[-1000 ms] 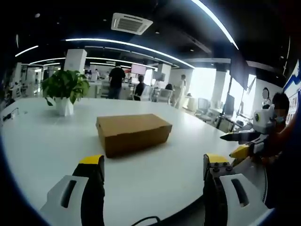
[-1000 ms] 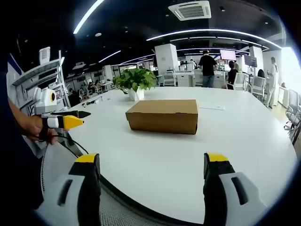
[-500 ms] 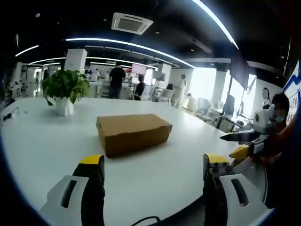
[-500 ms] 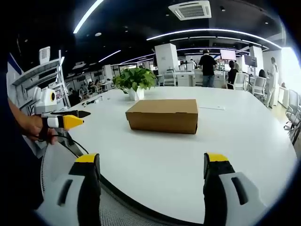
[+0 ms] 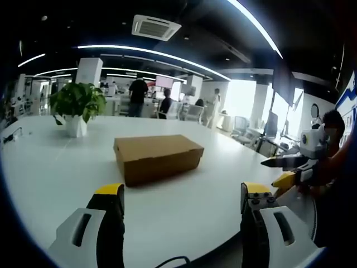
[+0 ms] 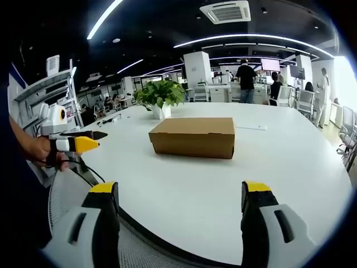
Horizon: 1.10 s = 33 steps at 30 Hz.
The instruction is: Operate the shoe box by opening the lid, removing the specified soft item, and placing it in the target area until the item is outside and the box remains undamaged.
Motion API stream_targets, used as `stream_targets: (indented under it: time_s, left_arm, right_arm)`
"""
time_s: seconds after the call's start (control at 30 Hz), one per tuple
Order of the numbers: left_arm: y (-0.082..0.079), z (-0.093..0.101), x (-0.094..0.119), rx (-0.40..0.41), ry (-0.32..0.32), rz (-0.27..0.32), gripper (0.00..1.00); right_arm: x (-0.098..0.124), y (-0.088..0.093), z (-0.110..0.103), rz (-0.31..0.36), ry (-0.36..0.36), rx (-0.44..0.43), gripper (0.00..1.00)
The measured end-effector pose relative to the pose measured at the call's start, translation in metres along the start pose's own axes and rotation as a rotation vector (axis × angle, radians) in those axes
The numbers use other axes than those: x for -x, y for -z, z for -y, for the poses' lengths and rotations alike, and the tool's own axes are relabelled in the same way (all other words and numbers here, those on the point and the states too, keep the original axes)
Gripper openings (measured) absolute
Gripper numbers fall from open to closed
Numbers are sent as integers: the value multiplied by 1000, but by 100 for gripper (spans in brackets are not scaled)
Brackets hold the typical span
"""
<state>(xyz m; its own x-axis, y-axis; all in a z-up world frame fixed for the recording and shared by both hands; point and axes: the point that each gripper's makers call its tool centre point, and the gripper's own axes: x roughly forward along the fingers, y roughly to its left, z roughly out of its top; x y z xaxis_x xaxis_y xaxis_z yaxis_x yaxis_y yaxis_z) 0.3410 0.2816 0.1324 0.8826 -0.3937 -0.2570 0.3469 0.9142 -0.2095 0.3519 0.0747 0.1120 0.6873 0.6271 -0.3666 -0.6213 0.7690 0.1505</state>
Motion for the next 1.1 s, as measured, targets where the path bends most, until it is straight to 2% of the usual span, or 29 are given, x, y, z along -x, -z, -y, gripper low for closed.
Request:
stream_targets:
  time_s: [0.77, 1.1]
  left_arm:
    - [1, 0, -1, 4, 7, -10, 87]
    - [-2, -5, -5, 29, 3, -8, 89]
  right_arm:
    - [-1, 3, -2, -19, -8, 6, 86]
    - [-3, 0, 0, -24, -10, -23, 86]
